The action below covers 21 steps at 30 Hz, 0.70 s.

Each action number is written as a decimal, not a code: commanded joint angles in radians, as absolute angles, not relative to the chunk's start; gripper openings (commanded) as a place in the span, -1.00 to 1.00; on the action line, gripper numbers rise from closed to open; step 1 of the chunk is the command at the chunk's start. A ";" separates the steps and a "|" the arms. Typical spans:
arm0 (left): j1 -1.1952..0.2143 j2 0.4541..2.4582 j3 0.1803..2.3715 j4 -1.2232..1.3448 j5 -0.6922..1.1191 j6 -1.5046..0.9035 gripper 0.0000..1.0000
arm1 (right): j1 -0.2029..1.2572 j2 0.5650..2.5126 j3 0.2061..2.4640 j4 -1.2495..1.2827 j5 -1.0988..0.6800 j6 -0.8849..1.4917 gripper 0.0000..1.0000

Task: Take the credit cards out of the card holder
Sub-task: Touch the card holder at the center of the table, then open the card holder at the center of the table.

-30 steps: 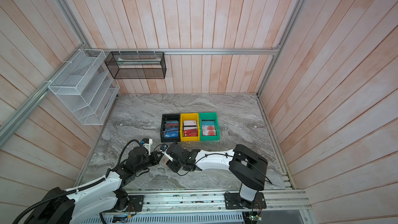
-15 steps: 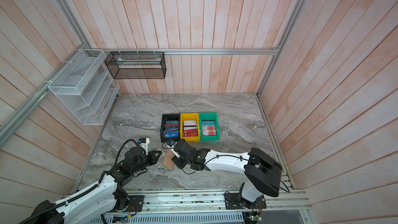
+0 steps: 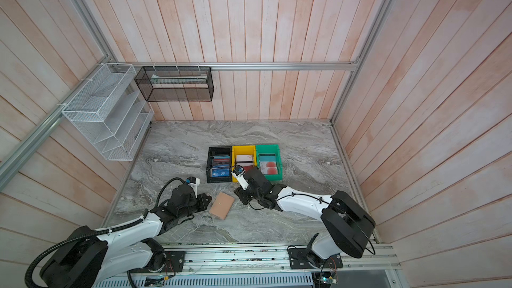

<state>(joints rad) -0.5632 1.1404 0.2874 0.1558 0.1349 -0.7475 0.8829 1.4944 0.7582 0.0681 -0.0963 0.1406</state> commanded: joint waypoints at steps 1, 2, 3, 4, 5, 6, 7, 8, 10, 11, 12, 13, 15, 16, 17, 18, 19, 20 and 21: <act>-0.566 1.102 0.334 0.102 0.114 -0.752 -0.64 | 0.884 1.551 0.805 0.062 -0.125 0.118 -0.23; -0.566 1.078 0.336 0.078 0.101 -0.761 -0.62 | 0.883 1.564 0.810 0.064 -0.125 0.119 -0.26; -0.566 1.048 0.334 0.055 0.095 -0.769 -0.61 | 0.881 1.577 0.817 0.064 -0.126 0.118 -0.30; -0.566 1.020 0.333 0.038 0.089 -0.776 -0.60 | 0.880 1.587 0.822 0.064 -0.129 0.117 -0.33; -0.565 0.986 0.331 0.021 0.086 -0.783 -0.59 | 0.877 1.597 0.829 0.061 -0.130 0.117 -0.36; -0.566 0.953 0.328 0.003 0.083 -0.790 -0.58 | 0.875 1.608 0.836 0.058 -0.131 0.117 -0.37; -0.566 0.924 0.323 -0.008 0.079 -0.796 -0.58 | 0.873 1.616 0.841 0.058 -0.136 0.115 -0.38; -0.566 0.893 0.318 -0.025 0.075 -0.804 -0.59 | 0.874 1.624 0.846 0.057 -0.138 0.111 -0.39; -0.566 0.842 0.308 -0.055 0.075 -0.817 -0.65 | 0.873 1.641 0.859 0.046 -0.137 0.103 -0.40; -0.566 0.819 0.299 -0.064 0.082 -0.827 -0.68 | 0.871 1.649 0.869 0.039 -0.131 0.100 -0.40; -0.566 0.801 0.283 -0.065 0.093 -0.841 -0.71 | 0.871 1.659 0.874 0.034 -0.126 0.097 -0.40; -0.566 0.789 0.269 -0.059 0.108 -0.854 -0.71 | 0.870 1.665 0.880 0.032 -0.124 0.095 -0.40; -0.567 0.775 0.228 -0.026 0.151 -0.885 -0.73 | 0.870 1.680 0.887 0.027 -0.120 0.088 -0.41; -0.569 0.773 0.214 -0.014 0.160 -0.896 -0.73 | 0.871 1.684 0.890 0.027 -0.120 0.088 -0.41; -0.572 0.774 0.199 -0.006 0.161 -0.910 -0.73 | 0.870 1.690 0.892 0.026 -0.120 0.086 -0.41; -0.575 0.775 0.188 -0.005 0.158 -0.920 -0.73 | 0.870 1.694 0.896 0.022 -0.121 0.088 -0.41; -0.578 0.776 0.181 -0.005 0.153 -0.926 -0.73 | 0.870 1.696 0.900 0.018 -0.123 0.088 -0.41; -0.580 0.779 0.177 -0.005 0.147 -0.929 -0.73 | 0.870 1.697 0.903 0.014 -0.130 0.089 -0.41; -0.581 0.783 0.176 -0.006 0.141 -0.931 -0.73 | 0.870 1.697 0.905 0.010 -0.139 0.090 -0.41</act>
<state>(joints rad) -0.5747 0.7811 0.1860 -0.0147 0.1375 -0.8959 0.8745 1.6871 0.8776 0.0444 -0.1230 0.1009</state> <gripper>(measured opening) 0.135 0.296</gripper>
